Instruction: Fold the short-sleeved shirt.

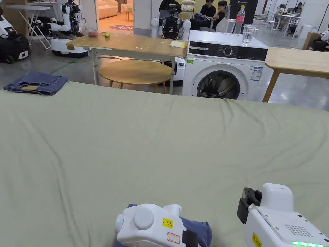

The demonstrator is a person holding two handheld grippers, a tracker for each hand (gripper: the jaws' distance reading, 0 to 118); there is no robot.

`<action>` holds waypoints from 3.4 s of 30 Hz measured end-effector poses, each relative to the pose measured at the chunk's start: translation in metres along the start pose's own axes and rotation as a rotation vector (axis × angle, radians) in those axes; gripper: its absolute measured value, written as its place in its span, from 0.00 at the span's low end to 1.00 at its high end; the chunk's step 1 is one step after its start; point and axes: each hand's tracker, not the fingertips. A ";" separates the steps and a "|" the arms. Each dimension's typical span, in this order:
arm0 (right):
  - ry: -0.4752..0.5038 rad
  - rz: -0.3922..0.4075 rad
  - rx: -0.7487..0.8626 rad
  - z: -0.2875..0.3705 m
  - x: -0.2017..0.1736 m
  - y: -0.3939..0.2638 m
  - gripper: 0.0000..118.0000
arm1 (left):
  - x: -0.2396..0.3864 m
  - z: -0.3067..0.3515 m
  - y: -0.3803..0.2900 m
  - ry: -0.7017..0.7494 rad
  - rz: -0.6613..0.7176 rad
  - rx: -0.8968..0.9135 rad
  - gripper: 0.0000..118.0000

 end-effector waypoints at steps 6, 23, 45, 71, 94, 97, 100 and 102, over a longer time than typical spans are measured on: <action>-0.007 0.006 0.076 -0.004 -0.011 0.005 0.00 | 0.028 0.069 0.000 0.165 -0.207 0.315 0.00; -0.019 0.027 0.258 -0.003 -0.034 0.033 0.00 | 0.013 0.187 -0.060 0.756 -0.506 1.165 0.00; 0.104 0.204 -0.327 0.003 -0.077 -0.106 0.00 | -0.034 0.198 -0.063 0.575 -0.343 0.901 0.00; 0.113 0.181 -0.327 -0.005 -0.068 -0.109 0.00 | -0.155 0.158 -0.006 -0.237 0.123 0.098 0.60; 0.116 0.153 -0.328 -0.006 -0.067 -0.107 0.00 | -0.154 0.095 -0.010 -0.292 0.203 0.077 0.21; 0.123 0.148 -0.328 -0.004 -0.066 -0.100 0.00 | -0.156 0.097 -0.007 -0.291 0.200 0.085 0.18; 0.128 0.139 -0.280 -0.003 -0.067 -0.089 0.00 | -0.151 0.104 -0.006 -0.278 0.180 0.100 0.15; 0.137 0.147 -0.242 -0.005 -0.068 -0.079 0.00 | -0.141 0.113 -0.006 -0.274 0.160 0.114 0.15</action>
